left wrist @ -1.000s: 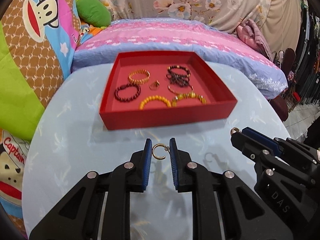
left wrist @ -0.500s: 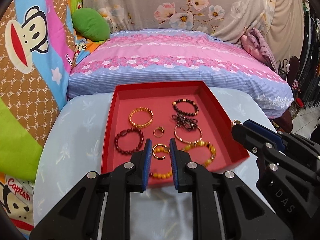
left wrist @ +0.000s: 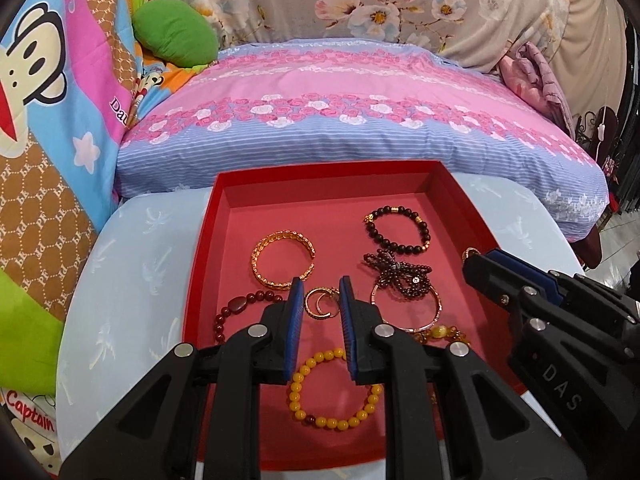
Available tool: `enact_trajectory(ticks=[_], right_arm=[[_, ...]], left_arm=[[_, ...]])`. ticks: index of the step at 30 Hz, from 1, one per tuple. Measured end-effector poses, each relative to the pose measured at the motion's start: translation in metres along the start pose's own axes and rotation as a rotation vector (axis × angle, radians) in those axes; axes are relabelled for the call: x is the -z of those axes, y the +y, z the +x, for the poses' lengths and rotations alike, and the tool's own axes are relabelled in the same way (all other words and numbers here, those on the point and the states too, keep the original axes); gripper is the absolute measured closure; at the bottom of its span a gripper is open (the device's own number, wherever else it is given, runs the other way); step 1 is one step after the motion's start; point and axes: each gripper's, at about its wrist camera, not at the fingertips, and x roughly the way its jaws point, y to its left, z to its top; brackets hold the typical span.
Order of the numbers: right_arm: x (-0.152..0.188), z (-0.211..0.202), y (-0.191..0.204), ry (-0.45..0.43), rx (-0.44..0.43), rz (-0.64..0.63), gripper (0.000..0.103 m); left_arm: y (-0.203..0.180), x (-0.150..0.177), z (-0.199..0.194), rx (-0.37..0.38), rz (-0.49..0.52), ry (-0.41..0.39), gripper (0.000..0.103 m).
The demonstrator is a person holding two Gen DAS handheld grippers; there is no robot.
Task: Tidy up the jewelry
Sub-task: 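Carry the hoop earring with the left gripper while the right gripper carries its hoop into the tray, then open the left gripper over the tray while the right gripper releases its hoop earring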
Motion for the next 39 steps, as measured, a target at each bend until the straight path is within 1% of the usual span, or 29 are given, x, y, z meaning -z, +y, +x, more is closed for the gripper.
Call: enact_trajectory(ticks=[5, 12, 24, 28, 29, 32, 35, 39], right_arm=[[0.000, 0.016, 0.001, 0.022, 0.010, -0.007, 0.088], [0.000, 0.028, 0.001, 0.039, 0.020, -0.007, 0.088], [0.002, 0.039, 0.000, 0.055, 0.037, -0.014, 0.087], [0.002, 0.038, 0.000, 0.048, 0.043, -0.015, 0.087], [0.002, 0.038, 0.000, 0.047, 0.045, -0.015, 0.084], [0.002, 0.037, -0.001, 0.041, 0.056, -0.015, 0.077], [0.001, 0.033, -0.001, 0.031, 0.069, -0.017, 0.076], [0.000, 0.027, 0.000, 0.025, 0.074, -0.021, 0.076]], left_arm=[[0.000, -0.002, 0.014, -0.001, 0.003, 0.015, 0.086], [0.002, -0.003, 0.027, -0.006, 0.000, 0.030, 0.085], [0.003, -0.003, 0.035, -0.012, -0.002, 0.045, 0.085], [0.002, -0.003, 0.035, -0.014, -0.001, 0.041, 0.085], [0.002, -0.003, 0.035, -0.015, 0.000, 0.041, 0.084], [0.002, -0.004, 0.032, -0.031, -0.001, 0.030, 0.066], [0.001, -0.005, 0.028, -0.053, 0.008, 0.011, 0.062], [0.001, -0.006, 0.022, -0.058, 0.009, 0.010, 0.062]])
